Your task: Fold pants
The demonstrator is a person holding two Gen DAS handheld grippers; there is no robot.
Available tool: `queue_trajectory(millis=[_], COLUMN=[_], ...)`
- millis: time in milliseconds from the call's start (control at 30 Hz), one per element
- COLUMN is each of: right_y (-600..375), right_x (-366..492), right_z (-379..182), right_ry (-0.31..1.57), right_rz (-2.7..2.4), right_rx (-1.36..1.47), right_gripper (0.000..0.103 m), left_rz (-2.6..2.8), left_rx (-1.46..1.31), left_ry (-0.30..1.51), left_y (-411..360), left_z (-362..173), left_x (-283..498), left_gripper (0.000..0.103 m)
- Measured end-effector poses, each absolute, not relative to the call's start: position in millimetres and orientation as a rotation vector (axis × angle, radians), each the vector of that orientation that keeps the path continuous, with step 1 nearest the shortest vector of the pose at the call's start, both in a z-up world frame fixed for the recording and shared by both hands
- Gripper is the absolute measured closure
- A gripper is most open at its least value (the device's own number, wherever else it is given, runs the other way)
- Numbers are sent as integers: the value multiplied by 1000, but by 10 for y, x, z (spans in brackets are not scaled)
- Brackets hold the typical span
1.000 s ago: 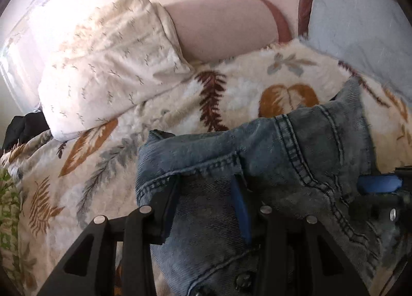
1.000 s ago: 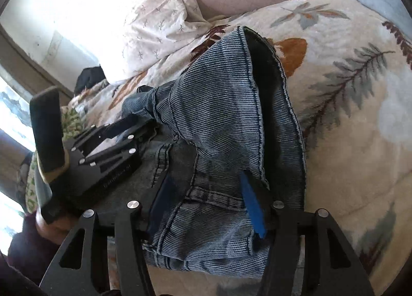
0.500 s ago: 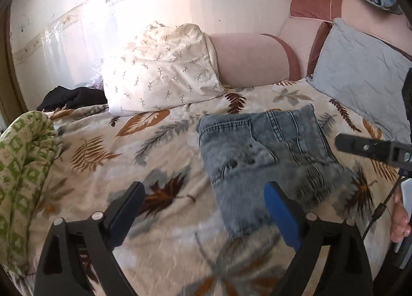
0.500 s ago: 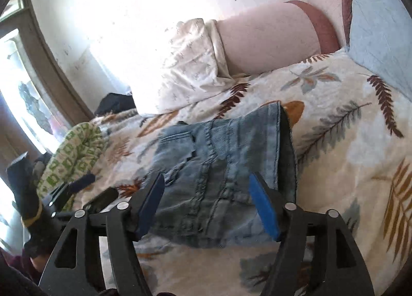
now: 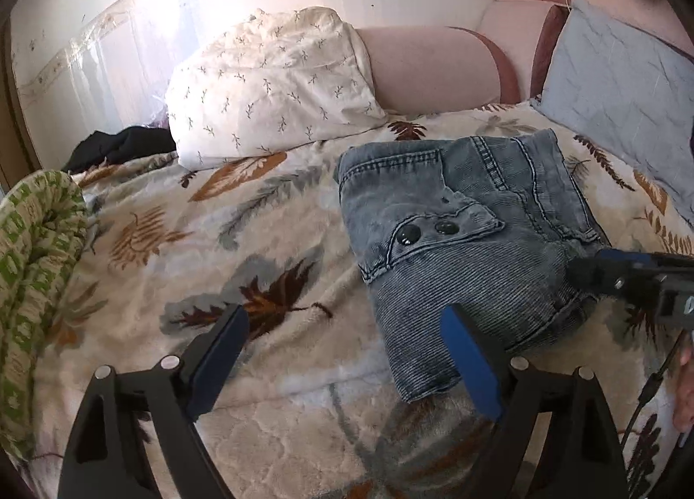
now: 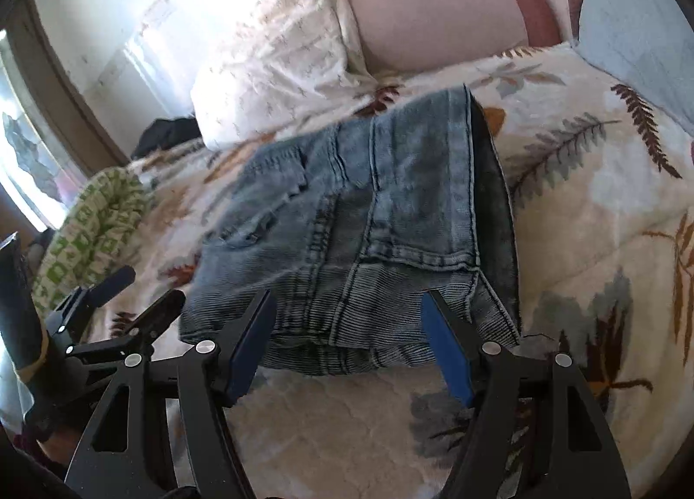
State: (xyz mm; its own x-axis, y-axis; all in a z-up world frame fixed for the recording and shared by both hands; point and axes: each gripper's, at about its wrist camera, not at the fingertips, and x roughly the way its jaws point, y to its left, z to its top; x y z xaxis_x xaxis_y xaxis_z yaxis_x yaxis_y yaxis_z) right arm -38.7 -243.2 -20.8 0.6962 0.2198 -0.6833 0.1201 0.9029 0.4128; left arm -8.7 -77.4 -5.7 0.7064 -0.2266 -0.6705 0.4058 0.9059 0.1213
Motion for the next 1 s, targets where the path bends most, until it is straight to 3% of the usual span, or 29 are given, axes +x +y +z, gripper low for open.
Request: queue_trajectory(millis=[400, 833, 1000], right_y=[-2322, -2297, -2408], right_x=[-349, -652, -498], right_z=[-342, 161, 198], right_ry=[842, 637, 641], right_rz=[49, 39, -12], right_rx=[360, 339, 335], right_gripper=[31, 31, 31], left_rz=[-371, -357, -328], left_rx=[261, 206, 181], left_ry=[715, 670, 674], left_y=[-744, -626, -571], left_z=[-166, 176, 202], left_x=[-56, -174, 0], left_gripper=[9, 10, 10])
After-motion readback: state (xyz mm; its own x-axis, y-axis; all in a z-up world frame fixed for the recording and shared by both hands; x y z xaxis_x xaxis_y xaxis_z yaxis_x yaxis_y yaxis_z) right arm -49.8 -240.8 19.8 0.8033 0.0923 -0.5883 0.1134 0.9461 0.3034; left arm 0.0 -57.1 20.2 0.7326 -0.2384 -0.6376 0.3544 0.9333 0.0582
